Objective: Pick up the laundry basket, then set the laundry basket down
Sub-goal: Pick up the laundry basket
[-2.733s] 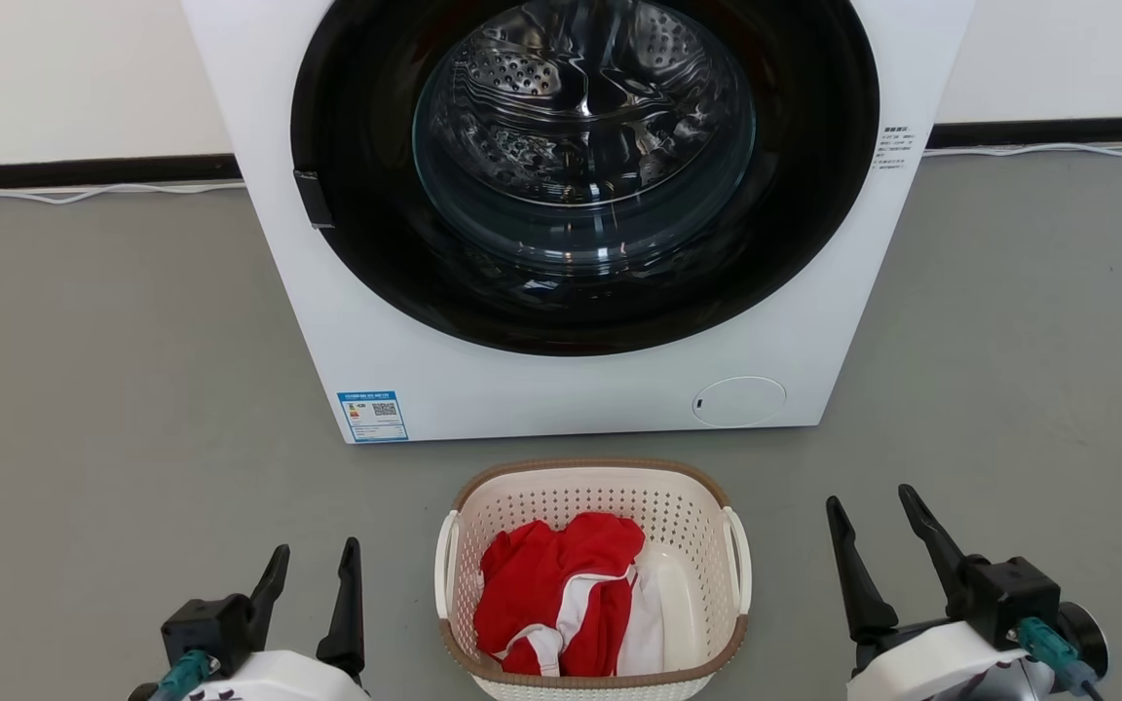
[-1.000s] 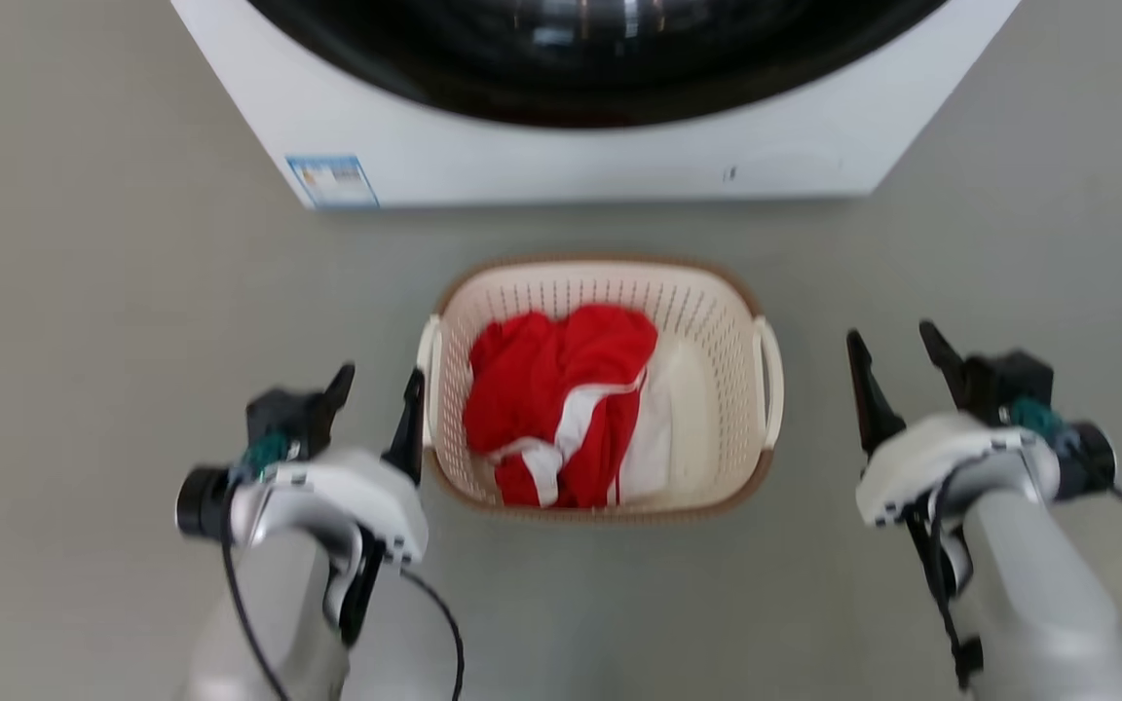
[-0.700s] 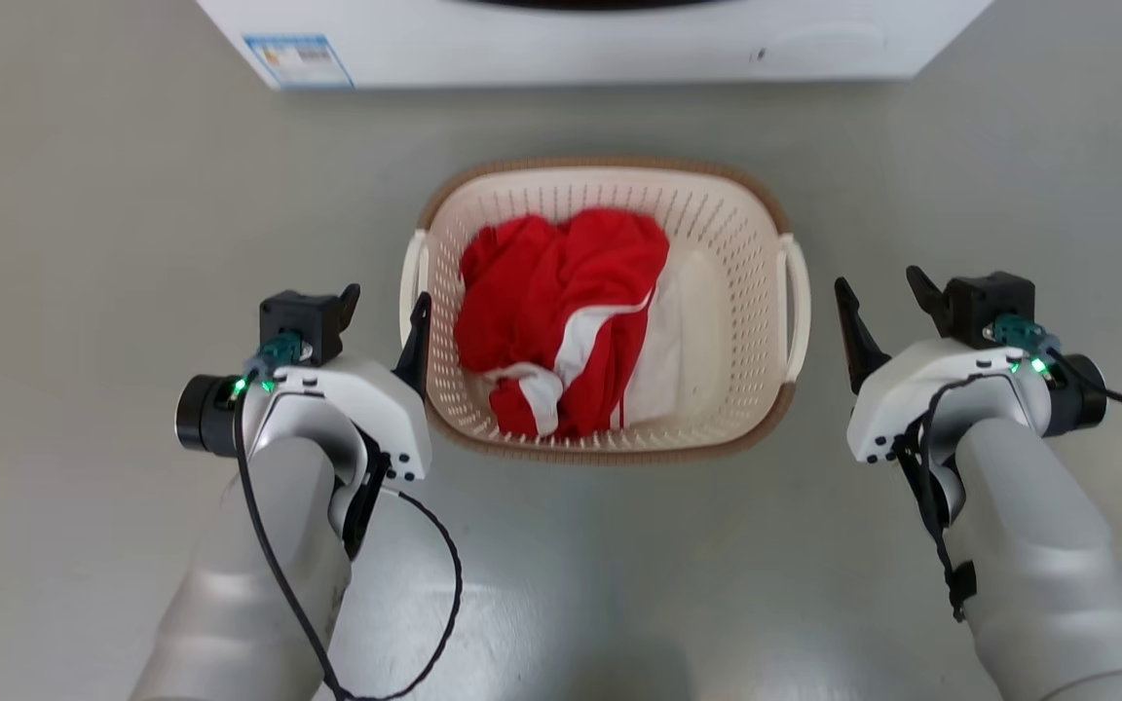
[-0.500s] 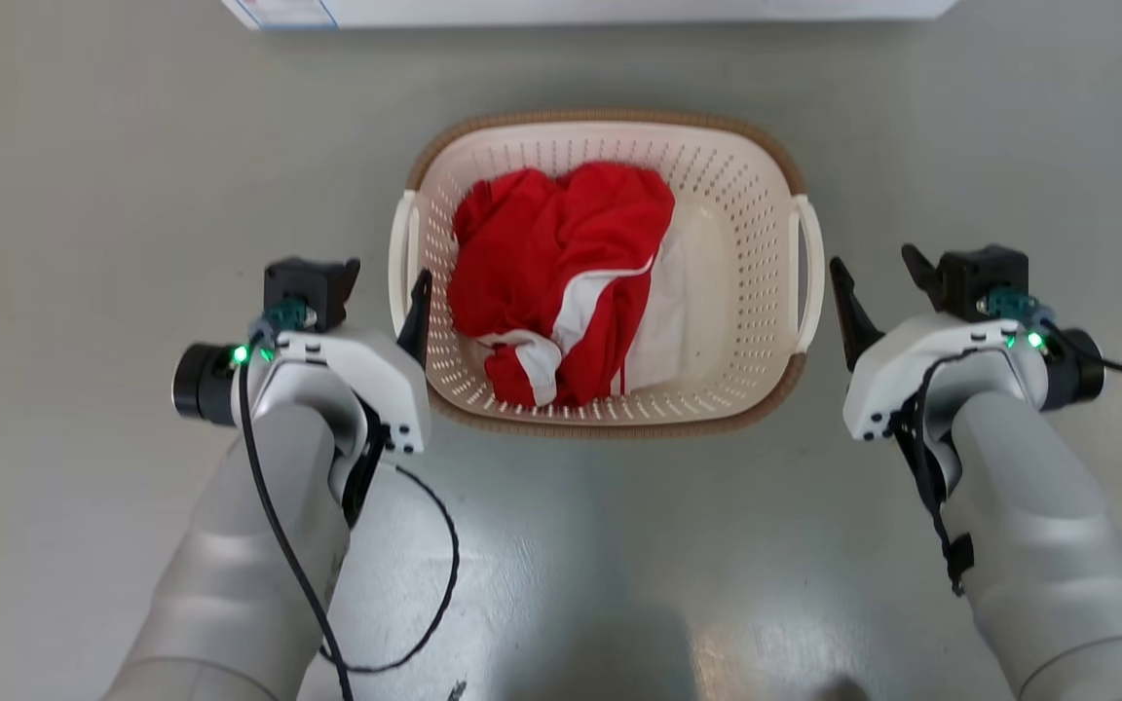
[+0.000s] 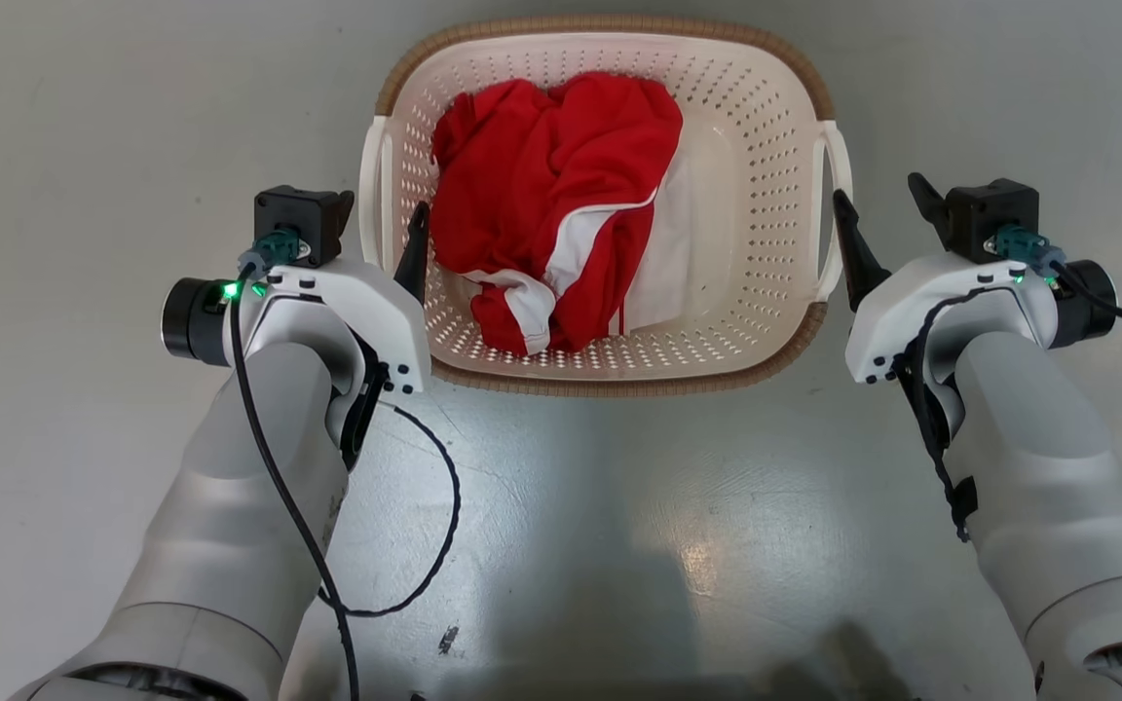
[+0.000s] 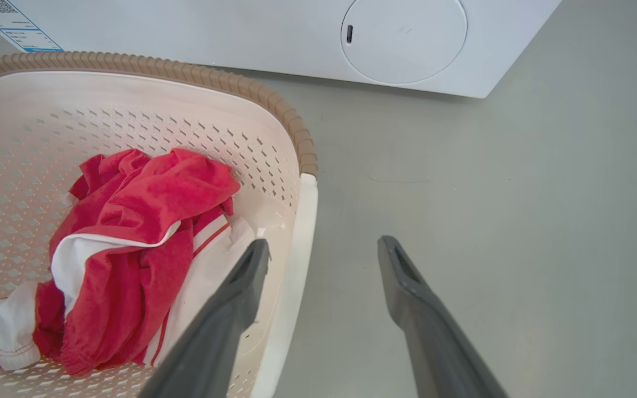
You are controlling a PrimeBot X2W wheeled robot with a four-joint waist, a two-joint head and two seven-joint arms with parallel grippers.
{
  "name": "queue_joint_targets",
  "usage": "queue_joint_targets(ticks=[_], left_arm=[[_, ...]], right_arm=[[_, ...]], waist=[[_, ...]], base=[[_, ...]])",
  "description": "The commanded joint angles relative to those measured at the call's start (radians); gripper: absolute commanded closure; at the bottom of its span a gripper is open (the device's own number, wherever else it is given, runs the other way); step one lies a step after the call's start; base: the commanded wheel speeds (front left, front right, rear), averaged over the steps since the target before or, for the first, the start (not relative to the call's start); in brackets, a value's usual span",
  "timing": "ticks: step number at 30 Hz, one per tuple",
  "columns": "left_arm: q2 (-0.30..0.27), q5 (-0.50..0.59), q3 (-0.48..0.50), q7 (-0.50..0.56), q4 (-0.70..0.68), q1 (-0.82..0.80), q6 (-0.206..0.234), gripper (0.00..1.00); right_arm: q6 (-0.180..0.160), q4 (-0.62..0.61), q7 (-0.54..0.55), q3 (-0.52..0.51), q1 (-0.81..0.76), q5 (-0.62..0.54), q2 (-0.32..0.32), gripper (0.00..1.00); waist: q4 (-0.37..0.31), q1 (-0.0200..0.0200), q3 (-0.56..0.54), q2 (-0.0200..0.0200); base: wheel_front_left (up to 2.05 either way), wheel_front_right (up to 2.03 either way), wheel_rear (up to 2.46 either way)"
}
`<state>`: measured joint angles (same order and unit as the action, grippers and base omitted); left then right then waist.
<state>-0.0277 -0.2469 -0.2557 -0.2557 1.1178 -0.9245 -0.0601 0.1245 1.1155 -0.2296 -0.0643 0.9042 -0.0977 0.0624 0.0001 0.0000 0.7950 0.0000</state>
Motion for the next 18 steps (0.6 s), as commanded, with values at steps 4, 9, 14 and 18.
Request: queue_joint_targets(ticks=[4,9,14,18], left_arm=[[-0.024,-0.006,0.022,-0.006,-0.007,-0.009,0.016,0.00],[-0.031,-0.002,0.021,-0.006,-0.005,-0.028,0.020,0.00],[-0.033,0.004,0.015,-0.006,0.004,-0.048,0.021,0.00],[-0.032,0.005,0.008,-0.006,0.013,-0.065,0.018,0.00]], right_arm=[[0.006,0.006,-0.022,0.024,-0.005,0.007,-0.012,0.00],[0.006,0.016,-0.027,0.028,0.010,0.010,-0.012,0.00],[0.006,0.024,-0.030,0.034,0.025,0.013,-0.012,0.00],[0.006,0.031,-0.031,0.038,0.038,0.012,-0.012,0.00]], waist=[[0.002,0.0000,0.019,0.0000],[0.004,0.0000,0.043,0.0000],[0.007,0.0000,0.069,0.0000],[0.010,0.0000,0.092,0.0000]], base=[[0.00,0.00,0.00],[0.00,0.00,0.00],[0.00,0.00,0.00],[0.00,0.00,0.00]])
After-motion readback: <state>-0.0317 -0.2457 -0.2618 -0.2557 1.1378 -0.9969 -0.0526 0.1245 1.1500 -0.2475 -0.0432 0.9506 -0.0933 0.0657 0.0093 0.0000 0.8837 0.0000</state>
